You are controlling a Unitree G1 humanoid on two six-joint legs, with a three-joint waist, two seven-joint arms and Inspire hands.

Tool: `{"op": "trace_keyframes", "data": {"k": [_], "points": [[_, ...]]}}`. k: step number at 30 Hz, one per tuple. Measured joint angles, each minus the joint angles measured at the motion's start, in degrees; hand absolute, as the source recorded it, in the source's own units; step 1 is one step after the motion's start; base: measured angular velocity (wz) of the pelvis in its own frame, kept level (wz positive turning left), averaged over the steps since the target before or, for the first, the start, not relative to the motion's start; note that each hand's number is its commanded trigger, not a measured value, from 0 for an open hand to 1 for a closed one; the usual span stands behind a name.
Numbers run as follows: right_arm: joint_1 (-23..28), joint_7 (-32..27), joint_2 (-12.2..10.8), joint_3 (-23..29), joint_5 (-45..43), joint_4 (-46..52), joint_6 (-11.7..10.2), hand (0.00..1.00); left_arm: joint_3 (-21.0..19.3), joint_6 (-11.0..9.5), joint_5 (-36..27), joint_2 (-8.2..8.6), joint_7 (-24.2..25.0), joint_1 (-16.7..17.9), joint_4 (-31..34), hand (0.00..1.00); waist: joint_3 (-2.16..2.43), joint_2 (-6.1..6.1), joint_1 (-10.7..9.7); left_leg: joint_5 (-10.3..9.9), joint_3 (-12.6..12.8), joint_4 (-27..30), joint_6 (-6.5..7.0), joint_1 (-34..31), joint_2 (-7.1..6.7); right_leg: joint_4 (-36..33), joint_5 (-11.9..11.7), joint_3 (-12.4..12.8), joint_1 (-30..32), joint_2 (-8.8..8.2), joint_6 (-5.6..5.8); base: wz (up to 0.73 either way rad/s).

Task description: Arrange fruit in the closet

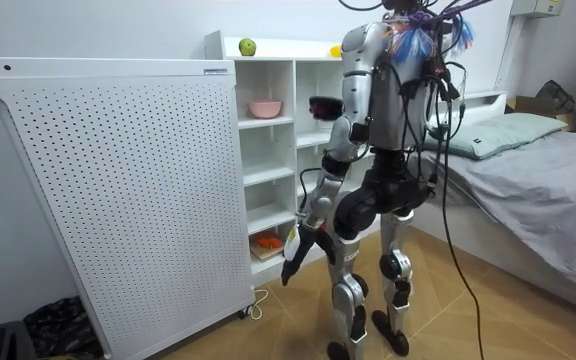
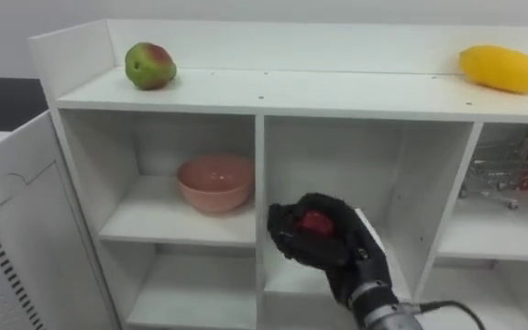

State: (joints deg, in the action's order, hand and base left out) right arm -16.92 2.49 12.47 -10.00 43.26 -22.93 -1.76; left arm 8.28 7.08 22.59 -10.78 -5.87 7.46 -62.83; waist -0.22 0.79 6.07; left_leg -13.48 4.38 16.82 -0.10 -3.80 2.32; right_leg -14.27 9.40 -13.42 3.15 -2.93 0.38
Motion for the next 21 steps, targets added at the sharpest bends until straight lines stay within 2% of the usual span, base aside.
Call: {"op": "trace_keyframes", "data": {"k": [1, 3, 7, 10, 14, 18, 21], "points": [[0.0, -0.2, -0.4, 0.0, 1.3, -2.2, 0.2, 1.0, 0.2, 0.0, -0.7, 0.01, 0.0, -0.3, -0.1, 0.0, -0.04, 0.03, 0.1, 0.0, -0.1, 0.3, 0.0, -0.7, 0.0, -0.6, 0.0, 0.1, 0.8, -0.04, 0.0, 0.0], [0.0, -0.7, -1.5, 0.1, 8.5, -8.2, 0.6, 1.0, 1.0, -0.1, -2.7, 0.26, -0.2, -0.9, -0.4, 0.0, -0.52, 0.29, 0.6, 0.3, -0.2, 1.8, 0.51, -4.3, -0.03, -3.3, 0.2, 0.1, 5.0, -0.99, -0.06, 0.0], [-1.1, -0.3, -1.7, 0.2, 17.3, -15.2, 0.6, 1.0, 1.0, 0.1, -5.6, 1.03, -0.1, -1.4, -1.6, 0.0, -1.21, 0.84, 0.7, 0.4, 0.0, 5.1, 0.99, -10.4, -0.79, -7.8, 1.2, -0.8, 11.2, -2.48, -0.43, 0.04], [-2.7, -0.1, -1.7, 1.4, 26.5, -19.4, 1.0, 1.0, 1.6, 0.5, -9.6, 1.1, -0.1, -1.5, -1.4, 0.0, -1.85, 1.45, 1.0, 0.3, 0.3, 8.1, 1.54, -16.4, -1.51, -13.3, 2.3, 0.1, 18.5, -3.98, -0.82, 0.03], [-4.6, 0.1, -1.6, 4.4, 35.4, -24.1, 1.4, 1.0, 2.6, 1.1, -10.6, 1.09, -0.1, -1.3, -1.2, 0.0, -1.87, 1.55, 2.0, 0.5, 0.4, 10.4, 1.66, -21.1, -2.21, -16.8, 3.4, 1.5, 24.0, -4.96, -0.83, 0.03], [-8.6, 0.2, -1.3, 8.3, 43.3, -29.3, 1.6, 1.0, 2.7, 1.3, -16.5, 1.05, -0.1, -1.3, -1.1, 0.0, -1.86, 1.62, 2.5, 0.8, 0.4, 13.0, 1.6, -26.7, -2.15, -19.2, 3.2, 1.7, 29.5, -5.35, -1.25, 0.01], [-11.6, 0.2, -0.5, 9.6, 44.6, -31.5, 2.0, 1.0, 3.3, 1.4, -19.8, 0.8, -0.2, -1.3, -0.5, 0.0, -1.83, 1.65, 2.5, 0.9, 0.7, 15.1, 1.69, -30.5, -2.18, -21.7, 3.6, 1.0, 33.3, -6.24, -1.85, 0.06]]}}
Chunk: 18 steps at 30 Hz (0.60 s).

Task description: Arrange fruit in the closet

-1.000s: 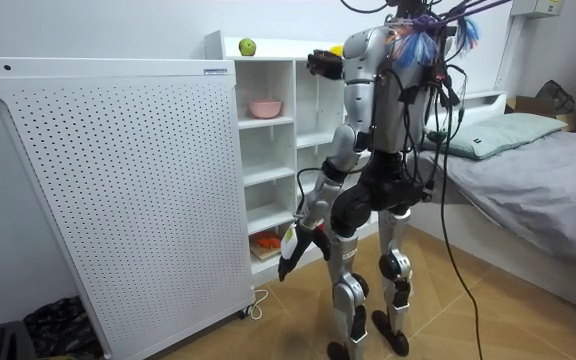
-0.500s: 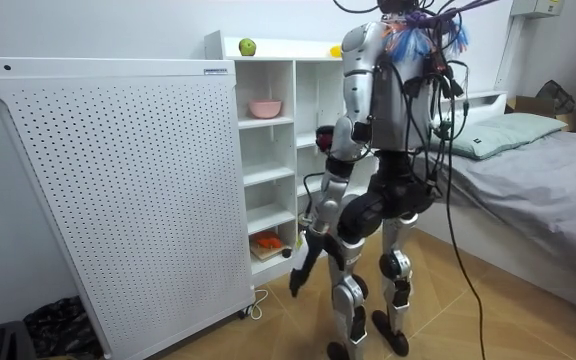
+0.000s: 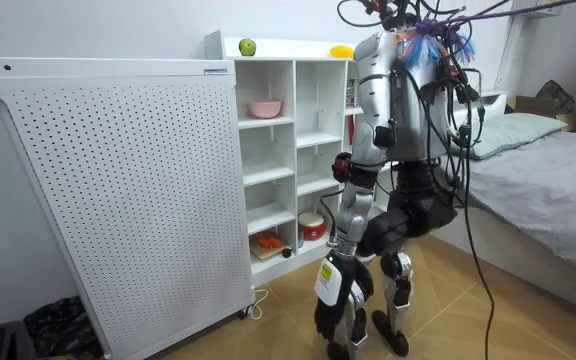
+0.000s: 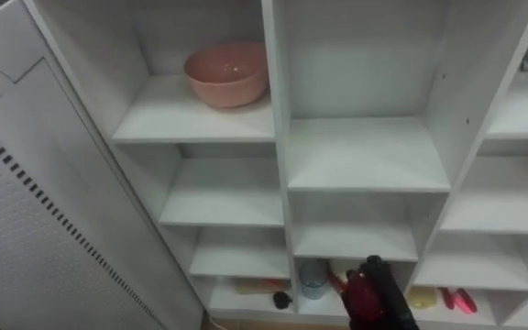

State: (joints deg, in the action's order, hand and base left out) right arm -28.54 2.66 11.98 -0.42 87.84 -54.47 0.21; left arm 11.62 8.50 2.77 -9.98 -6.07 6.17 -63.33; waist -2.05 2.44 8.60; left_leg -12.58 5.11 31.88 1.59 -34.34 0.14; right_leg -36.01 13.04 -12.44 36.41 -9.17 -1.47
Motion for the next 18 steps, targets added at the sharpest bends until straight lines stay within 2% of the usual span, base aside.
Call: {"op": "trace_keyframes", "data": {"k": [9, 12, 16, 18], "points": [[-6.6, 0.0, 4.0, 3.1, 3.6, -1.0, 0.1, 1.0, 2.5, 0.1, -0.9, -0.12, 0.0, -0.2, 1.9, 0.0, -0.06, 0.18, 2.9, -0.1, 0.2, 5.5, -0.05, -9.4, -0.1, -7.0, 2.0, -0.5, 9.3, -2.03, -1.21, 0.13], [-9.5, 0.0, 4.7, 5.7, 3.9, -1.1, -0.1, 1.0, 2.6, -0.2, -0.9, -0.35, 0.0, -0.2, 2.1, 0.0, -0.17, 0.34, 3.0, -0.3, 0.7, 8.0, -0.05, -12.6, -0.01, -10.1, 3.2, -1.0, 12.2, -3.0, -1.63, 0.28], [-12.4, 0.0, 6.8, 6.2, 4.6, -1.1, -0.2, 1.0, 2.7, -0.8, -1.0, -0.73, 0.0, -0.2, 2.2, 0.0, -0.18, 0.33, 3.8, -0.9, 0.9, 10.4, -0.25, -15.7, -0.1, -13.4, 4.6, -1.0, 15.5, -4.0, -2.09, 0.13], [-13.9, -0.4, 8.9, 6.2, 4.8, -1.1, -0.3, 1.0, 3.0, -1.3, -1.0, -1.39, 0.0, 0.1, 3.3, 0.0, -0.21, 0.24, 4.6, -1.3, 0.9, 12.4, -0.37, -18.2, -0.02, -15.4, 5.2, -1.1, 17.8, -4.33, -2.6, 0.09]]}}
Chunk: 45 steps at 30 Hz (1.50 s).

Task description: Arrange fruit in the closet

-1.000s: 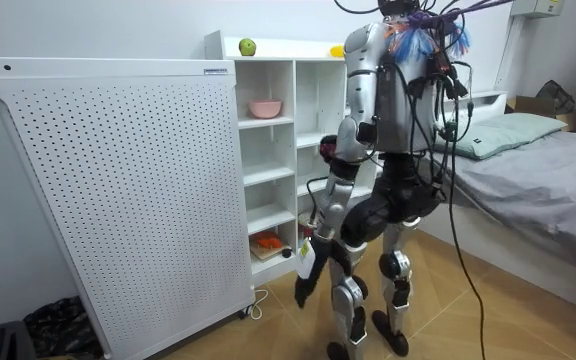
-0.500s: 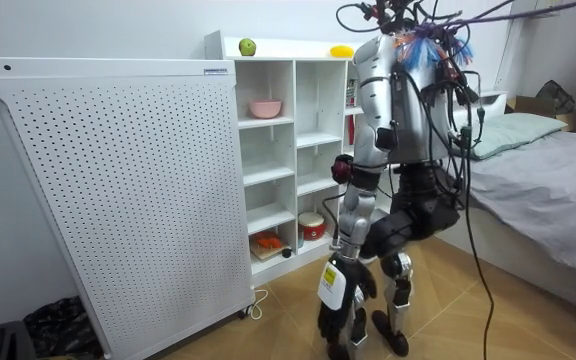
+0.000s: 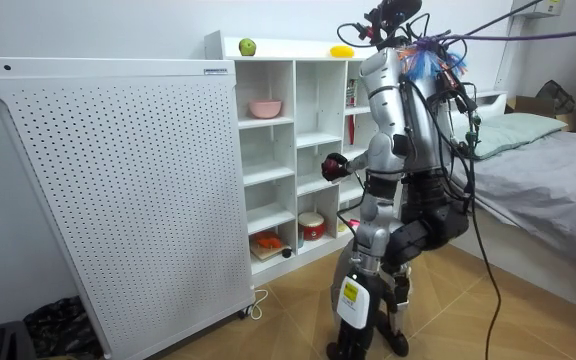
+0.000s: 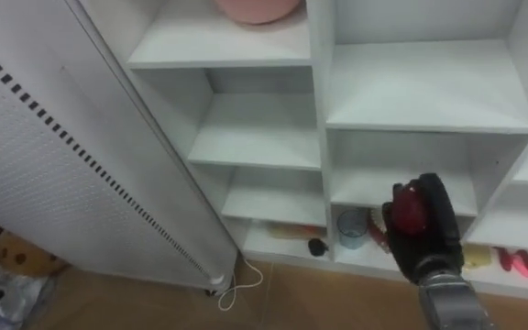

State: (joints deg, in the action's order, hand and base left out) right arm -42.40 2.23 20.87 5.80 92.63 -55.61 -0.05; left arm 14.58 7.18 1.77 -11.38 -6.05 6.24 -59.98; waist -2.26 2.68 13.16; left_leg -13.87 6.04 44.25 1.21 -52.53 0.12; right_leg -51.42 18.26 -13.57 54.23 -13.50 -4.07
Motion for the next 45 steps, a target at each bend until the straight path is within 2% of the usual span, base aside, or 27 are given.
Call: {"op": "trace_keyframes", "data": {"k": [3, 5, 12, 13, 14, 18, 21, 24, 36, 45], "points": [[-2.1, -1.8, 1.5, 0.1, 0.0, 0.0, -0.6, 1.0, 0.1, -0.2, 0.1, -1.11, 0.0, 1.1, 2.9, 0.0, 0.01, -0.02, -0.1, -0.1, -0.1, 1.6, -0.12, -2.4, 0.13, -1.5, 0.3, -0.7, 2.0, -0.51, -0.62, 0.07], [-2.8, -3.0, 1.6, 0.5, 0.0, 0.0, -1.6, 1.0, 0.2, -0.2, 0.1, -1.45, 0.0, 1.1, 3.6, 0.0, 0.01, -0.01, -0.1, -0.2, -0.1, 2.1, -0.18, -3.0, 0.34, -1.7, 0.4, -0.9, 2.4, -0.47, -0.74, 0.02], [-6.5, -7.0, 2.1, 0.5, -1.0, 0.2, -3.5, 1.0, 1.2, -0.4, 0.1, -1.56, 0.0, 1.1, 5.1, 0.0, 0.15, 0.03, 0.0, -0.6, -0.3, 3.6, 0.07, -5.1, 0.42, -2.6, 0.4, -1.1, 4.1, -0.67, -0.88, 0.01], [-7.0, -7.5, 2.5, 0.5, -1.3, 0.2, -3.7, 0.03, 1.3, -0.7, 0.1, -1.79, -0.1, 1.2, 5.1, 0.0, 0.17, 0.05, -0.1, -0.6, -0.3, 3.7, 0.11, -5.4, 0.25, -2.8, 0.4, -1.2, 4.4, -0.9, -0.87, 0.07], [-7.4, -7.8, 2.8, 0.5, -1.4, 0.2, -3.7, 0.0, 1.3, -1.0, 0.1, -1.99, -0.1, 1.4, 5.1, 0.0, 0.18, 0.05, -0.1, -0.6, -0.3, 3.9, 0.13, -5.7, 0.1, -3.1, 0.4, -1.1, 4.8, -1.11, -0.86, 0.1], [-9.5, -9.8, 5.4, 0.5, -2.2, 0.2, -4.2, 0.0, 1.3, -1.8, 0.2, -3.18, -1.0, 2.3, 5.1, 0.0, 0.23, 0.12, 0.1, -1.0, 0.0, 6.2, 0.67, -8.2, 0.13, -4.8, 0.5, -0.8, 7.1, -1.41, -0.72, -0.01], [-9.5, -11.0, 6.6, 0.7, -2.2, 0.2, -5.2, 0.0, 1.2, -2.2, 0.3, -3.41, -1.3, 3.7, 5.1, 0.0, 0.32, 0.25, 0.0, -1.9, 0.0, 7.9, 1.07, -9.1, 0.03, -6.1, 1.0, -0.3, 7.9, -1.56, -0.28, -0.01], [-9.5, -12.1, 6.6, 1.5, -2.5, 0.2, -6.3, 0.0, 1.2, -2.3, 0.4, -3.46, -1.3, 4.1, 5.1, 0.0, 0.36, 0.3, -0.2, -2.4, 0.1, 8.8, 1.37, -9.4, 0.08, -6.7, 1.3, -0.4, 7.9, -1.81, -0.12, 0.0], [-9.5, -14.7, 6.6, 2.3, -2.9, 0.2, -6.4, 0.0, 1.4, -2.4, 0.4, -3.49, -1.9, 4.6, 5.2, 0.0, 0.4, 0.35, -0.1, -2.9, 0.2, 9.8, 1.72, -9.3, 0.14, -7.4, 1.2, 0.0, 8.0, -2.13, 0.14, -0.01], [-9.5, -15.1, 6.6, 2.3, -2.0, 0.2, -6.5, 0.0, 1.4, -2.4, 0.5, -3.55, -2.8, 6.0, 6.4, 0.0, 0.47, 0.41, -0.2, -3.1, 1.4, 10.3, 1.96, -9.0, 1.38, -7.5, 1.1, 0.5, 7.9, -1.39, 0.23, -0.05]]}}
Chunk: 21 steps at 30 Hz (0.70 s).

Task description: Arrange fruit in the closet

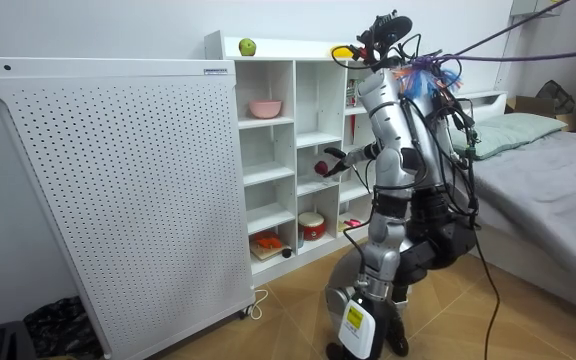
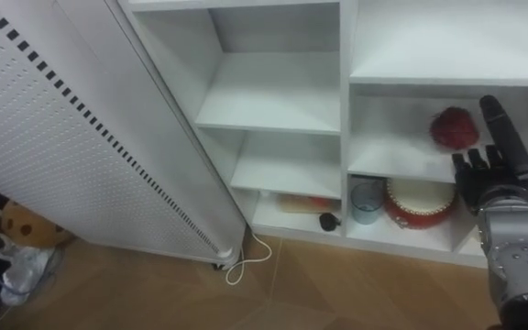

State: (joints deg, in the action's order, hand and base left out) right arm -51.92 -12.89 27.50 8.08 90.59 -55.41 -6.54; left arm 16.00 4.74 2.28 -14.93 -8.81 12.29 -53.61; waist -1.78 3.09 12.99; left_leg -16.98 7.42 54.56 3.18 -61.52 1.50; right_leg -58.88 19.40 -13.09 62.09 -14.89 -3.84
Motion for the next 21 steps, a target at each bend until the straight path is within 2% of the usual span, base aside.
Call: {"op": "trace_keyframes", "data": {"k": [15, 21], "points": [[0.3, -0.1, -0.1, 0.0, 0.7, -0.1, -0.3, 0.0, 0.0, -0.1, -0.4, -0.25, -1.2, 0.9, 0.8, 0.0, 0.0, 0.01, -0.3, 0.0, 0.5, -0.7, 0.0, 2.1, 0.18, 0.5, -0.1, 0.2, -1.7, 0.05, 0.06, -0.01], [3.7, 1.1, -0.2, 0.0, 1.9, -0.2, 0.2, 0.0, 0.1, -0.1, -0.4, -0.47, -0.7, 1.0, 0.8, 0.0, 0.1, 0.18, 0.0, -0.2, 0.5, -1.9, -0.27, 5.3, 0.79, 2.2, -0.1, -0.8, -5.7, 0.32, 0.53, 0.0]]}}
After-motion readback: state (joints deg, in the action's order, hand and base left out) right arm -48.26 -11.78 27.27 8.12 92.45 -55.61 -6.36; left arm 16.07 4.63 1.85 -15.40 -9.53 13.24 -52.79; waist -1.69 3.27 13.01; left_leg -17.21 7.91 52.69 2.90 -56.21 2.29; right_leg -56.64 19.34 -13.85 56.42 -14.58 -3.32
